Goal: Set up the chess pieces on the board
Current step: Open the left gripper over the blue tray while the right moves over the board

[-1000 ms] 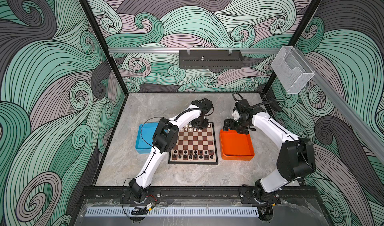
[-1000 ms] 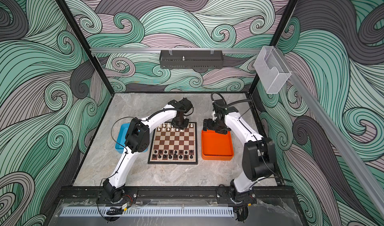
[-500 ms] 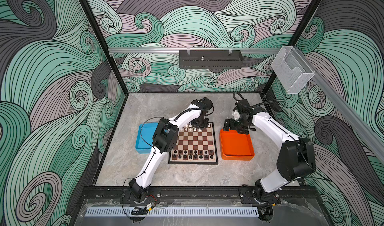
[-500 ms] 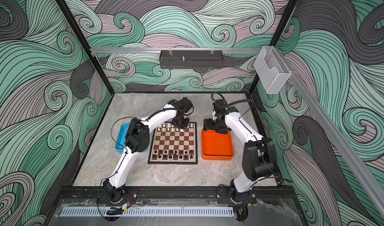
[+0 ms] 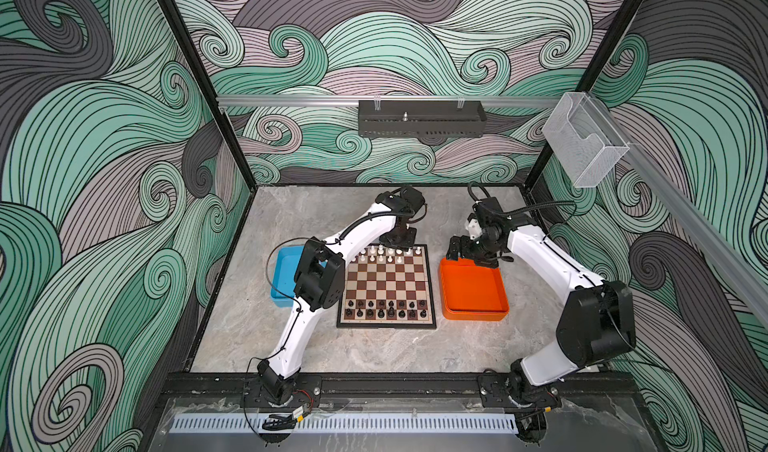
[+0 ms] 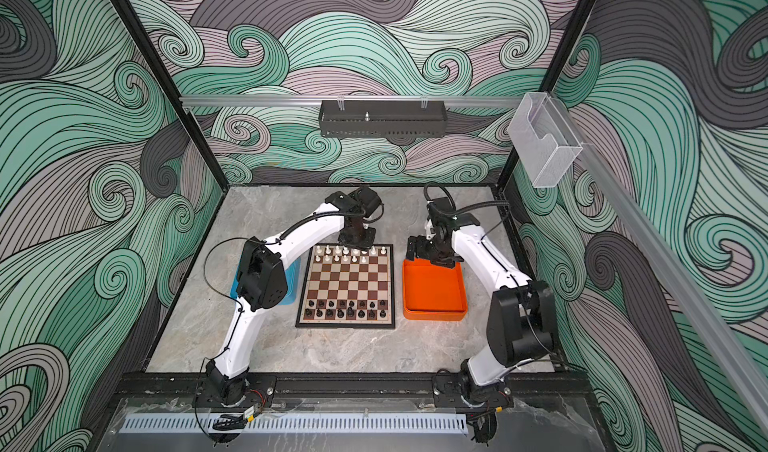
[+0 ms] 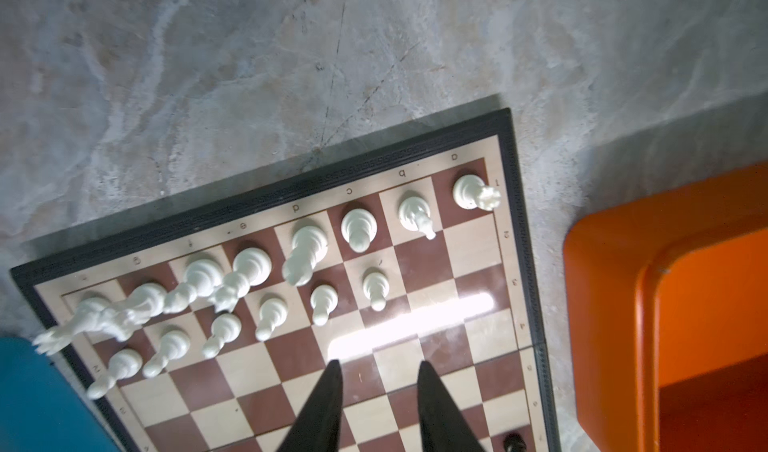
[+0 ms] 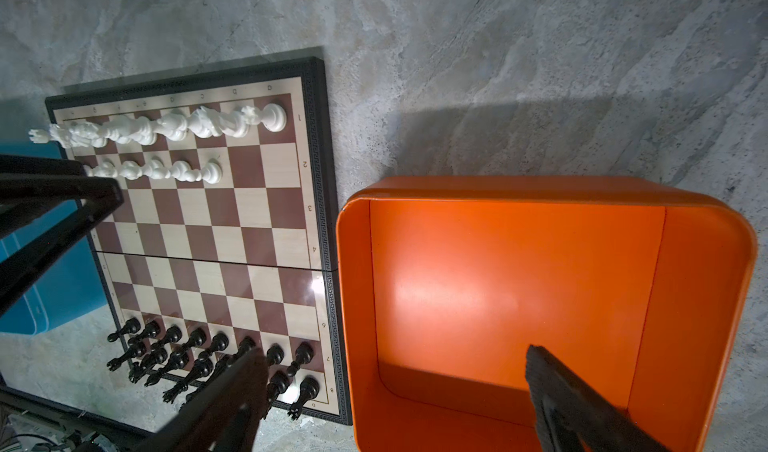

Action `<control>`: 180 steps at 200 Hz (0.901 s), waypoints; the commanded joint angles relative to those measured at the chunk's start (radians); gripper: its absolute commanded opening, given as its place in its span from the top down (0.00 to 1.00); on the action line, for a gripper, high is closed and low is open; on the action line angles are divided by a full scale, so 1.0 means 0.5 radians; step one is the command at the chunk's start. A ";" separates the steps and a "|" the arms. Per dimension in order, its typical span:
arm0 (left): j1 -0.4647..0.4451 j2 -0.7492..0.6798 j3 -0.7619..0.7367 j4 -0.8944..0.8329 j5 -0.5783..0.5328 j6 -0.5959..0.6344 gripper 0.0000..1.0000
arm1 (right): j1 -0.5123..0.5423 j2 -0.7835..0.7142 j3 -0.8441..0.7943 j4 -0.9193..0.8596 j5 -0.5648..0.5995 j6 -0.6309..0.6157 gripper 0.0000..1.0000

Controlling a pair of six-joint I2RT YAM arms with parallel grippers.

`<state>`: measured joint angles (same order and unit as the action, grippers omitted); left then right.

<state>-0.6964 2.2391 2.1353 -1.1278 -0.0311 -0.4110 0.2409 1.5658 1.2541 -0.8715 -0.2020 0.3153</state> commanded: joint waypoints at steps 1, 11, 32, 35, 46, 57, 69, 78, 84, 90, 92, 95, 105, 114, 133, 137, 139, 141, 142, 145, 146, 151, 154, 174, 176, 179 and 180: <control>-0.015 -0.169 -0.050 -0.015 -0.059 -0.015 0.62 | 0.003 -0.066 0.003 -0.022 -0.043 0.037 0.02; -0.015 -0.216 -0.079 -0.014 -0.092 -0.027 0.56 | 0.014 -0.067 0.007 -0.027 -0.059 0.047 0.01; -0.007 -0.307 -0.155 -0.025 -0.159 -0.034 0.52 | 0.069 -0.061 0.028 -0.018 -0.050 0.068 0.00; -0.004 -0.322 -0.172 -0.026 -0.168 -0.034 0.51 | 0.082 -0.059 0.033 -0.014 -0.045 0.070 0.00; 0.013 -0.370 -0.238 -0.023 -0.177 -0.037 0.46 | 0.141 -0.035 0.059 -0.002 -0.031 0.080 0.00; 0.035 -0.420 -0.319 -0.018 -0.189 -0.037 0.42 | 0.212 0.012 0.104 0.000 -0.012 0.084 0.00; 0.065 -0.485 -0.410 -0.014 -0.209 -0.042 0.36 | 0.290 0.064 0.156 0.026 0.002 0.097 0.00; 0.095 -0.543 -0.475 -0.005 -0.218 -0.043 0.32 | 0.347 0.101 0.189 0.061 0.005 0.116 0.00; 0.115 -0.584 -0.533 0.000 -0.227 -0.043 0.29 | 0.384 0.130 0.216 0.085 0.002 0.130 0.00; 0.140 -0.633 -0.590 0.016 -0.229 -0.040 0.27 | 0.420 0.163 0.245 0.103 -0.005 0.144 0.00; 0.151 -0.648 -0.615 0.020 -0.232 -0.040 0.26 | 0.434 0.174 0.256 0.106 -0.007 0.148 0.00; 0.164 -0.672 -0.643 0.023 -0.232 -0.040 0.25 | 0.448 0.191 0.269 0.117 -0.009 0.152 0.00; 0.215 -0.751 -0.746 0.040 -0.237 -0.040 0.24 | 0.513 0.249 0.326 0.146 -0.016 0.171 0.00; 0.268 -0.816 -0.833 0.053 -0.238 -0.040 0.20 | 0.574 0.299 0.375 0.166 -0.020 0.179 0.00; 0.415 -0.939 -1.011 0.060 -0.170 -0.045 0.11 | 0.687 0.395 0.465 0.201 -0.035 0.202 0.01; 0.455 -0.964 -1.041 0.061 -0.137 -0.051 0.09 | 0.709 0.417 0.478 0.215 -0.048 0.207 0.01; 0.473 -0.976 -1.057 0.061 -0.121 -0.054 0.07 | 0.719 0.424 0.483 0.220 -0.054 0.209 0.01; 0.490 -0.988 -1.074 0.062 -0.111 -0.056 0.07 | 0.729 0.432 0.488 0.227 -0.062 0.212 0.01; 0.498 -0.995 -1.083 0.065 -0.106 -0.057 0.06 | 0.733 0.436 0.490 0.229 -0.064 0.213 0.02; 0.525 -1.011 -1.113 0.071 -0.095 -0.056 0.05 | 0.748 0.448 0.499 0.236 -0.071 0.215 0.02; 0.534 -1.019 -1.121 0.074 -0.090 -0.057 0.05 | 0.751 0.451 0.502 0.238 -0.073 0.216 0.02; 0.579 -1.050 -1.167 0.085 -0.076 -0.056 0.04 | 0.776 0.470 0.514 0.249 -0.085 0.218 0.02; 0.602 -1.067 -1.194 0.093 -0.065 -0.057 0.03 | 0.787 0.482 0.523 0.252 -0.091 0.218 0.02; 0.758 -1.141 -1.338 0.127 -0.044 -0.038 0.01 | 0.847 0.545 0.570 0.260 -0.111 0.229 0.02; 0.773 -1.146 -1.354 0.129 -0.044 -0.033 0.01 | 0.854 0.549 0.572 0.262 -0.114 0.230 0.02; 0.795 -1.147 -1.367 0.127 -0.041 -0.026 0.01 | 0.859 0.557 0.576 0.264 -0.117 0.229 0.02; 0.799 -1.145 -1.370 0.125 -0.041 -0.024 0.01 | 0.861 0.558 0.577 0.264 -0.117 0.232 0.02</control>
<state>-0.3588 1.6997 1.4994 -1.0752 -0.0818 -0.4290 0.6476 1.8198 1.5089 -0.7567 -0.2371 0.4091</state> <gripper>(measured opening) 0.984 0.982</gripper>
